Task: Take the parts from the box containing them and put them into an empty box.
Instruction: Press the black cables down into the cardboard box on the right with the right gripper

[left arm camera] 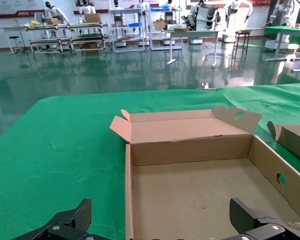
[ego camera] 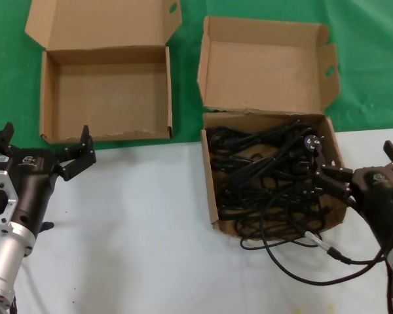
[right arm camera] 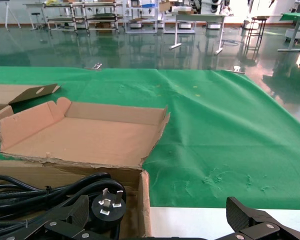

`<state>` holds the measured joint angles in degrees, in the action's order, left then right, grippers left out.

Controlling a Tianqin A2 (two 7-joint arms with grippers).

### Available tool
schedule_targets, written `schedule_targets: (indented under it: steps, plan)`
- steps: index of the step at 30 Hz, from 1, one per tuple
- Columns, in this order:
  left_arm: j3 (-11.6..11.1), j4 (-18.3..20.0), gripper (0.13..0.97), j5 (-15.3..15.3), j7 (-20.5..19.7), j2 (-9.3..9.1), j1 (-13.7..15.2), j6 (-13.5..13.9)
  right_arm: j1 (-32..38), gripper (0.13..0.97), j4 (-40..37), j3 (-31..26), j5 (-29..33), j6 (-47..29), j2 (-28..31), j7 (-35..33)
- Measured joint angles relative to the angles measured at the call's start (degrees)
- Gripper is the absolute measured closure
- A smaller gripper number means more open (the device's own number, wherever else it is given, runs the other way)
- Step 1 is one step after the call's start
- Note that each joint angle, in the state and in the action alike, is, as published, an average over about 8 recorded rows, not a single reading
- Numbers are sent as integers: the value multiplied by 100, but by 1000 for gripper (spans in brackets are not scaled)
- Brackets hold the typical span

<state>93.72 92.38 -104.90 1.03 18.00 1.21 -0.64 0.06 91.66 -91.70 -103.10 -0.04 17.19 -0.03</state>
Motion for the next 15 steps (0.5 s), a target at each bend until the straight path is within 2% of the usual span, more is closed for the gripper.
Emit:
schedule_targets:
  steps: [15]
  plan:
    - [0,0,132,0,0,0,0,0,0,129,0,0,0,0,0,0]
